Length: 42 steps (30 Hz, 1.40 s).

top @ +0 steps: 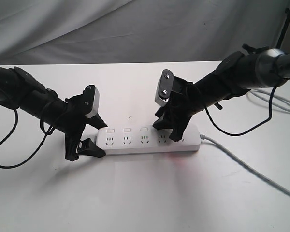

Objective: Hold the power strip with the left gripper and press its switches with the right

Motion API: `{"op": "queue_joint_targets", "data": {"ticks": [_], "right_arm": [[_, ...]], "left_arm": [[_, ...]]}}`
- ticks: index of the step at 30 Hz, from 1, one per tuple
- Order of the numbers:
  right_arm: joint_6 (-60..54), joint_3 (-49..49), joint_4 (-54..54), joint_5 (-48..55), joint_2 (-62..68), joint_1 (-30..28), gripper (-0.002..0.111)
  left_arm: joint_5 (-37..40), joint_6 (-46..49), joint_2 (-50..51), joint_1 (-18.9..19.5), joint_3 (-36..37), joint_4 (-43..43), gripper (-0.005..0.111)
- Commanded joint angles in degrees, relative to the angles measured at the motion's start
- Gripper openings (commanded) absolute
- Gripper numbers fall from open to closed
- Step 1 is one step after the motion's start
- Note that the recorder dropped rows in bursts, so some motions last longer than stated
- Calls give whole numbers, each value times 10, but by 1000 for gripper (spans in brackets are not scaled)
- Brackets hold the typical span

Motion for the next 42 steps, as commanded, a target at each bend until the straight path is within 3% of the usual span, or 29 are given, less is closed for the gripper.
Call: {"op": "queue_joint_targets", "data": {"ticks": [1, 20, 42], "right_arm": [[-3, 10, -36, -1, -18, -2, 36], [23, 10, -48, 30, -71, -61, 36], [27, 17, -38, 42, -30, -58, 36]], "left_arm": [[0, 0, 0, -3, -4, 3, 69], [0, 0, 0, -3, -4, 3, 69], [0, 0, 0, -3, -4, 3, 69]]}}
